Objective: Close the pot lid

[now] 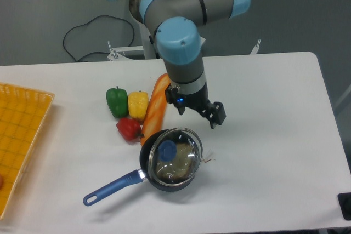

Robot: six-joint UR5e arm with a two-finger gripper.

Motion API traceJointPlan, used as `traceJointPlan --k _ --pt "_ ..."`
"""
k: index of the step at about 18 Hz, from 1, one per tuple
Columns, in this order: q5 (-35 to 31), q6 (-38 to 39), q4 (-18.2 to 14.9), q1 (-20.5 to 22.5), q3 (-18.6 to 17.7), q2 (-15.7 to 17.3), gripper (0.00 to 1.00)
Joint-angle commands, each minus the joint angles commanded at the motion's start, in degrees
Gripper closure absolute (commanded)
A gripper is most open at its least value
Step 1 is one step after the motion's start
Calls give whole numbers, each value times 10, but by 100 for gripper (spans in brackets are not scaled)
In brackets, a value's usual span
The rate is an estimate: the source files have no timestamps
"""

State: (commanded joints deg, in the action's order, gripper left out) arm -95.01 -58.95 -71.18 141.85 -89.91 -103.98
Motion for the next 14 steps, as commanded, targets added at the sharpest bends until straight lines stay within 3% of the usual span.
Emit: traceJointPlan --k 6,14 --pt "18 -130 -60 28 12 15 0" --pt "18 -144 -71 48 12 22 0"
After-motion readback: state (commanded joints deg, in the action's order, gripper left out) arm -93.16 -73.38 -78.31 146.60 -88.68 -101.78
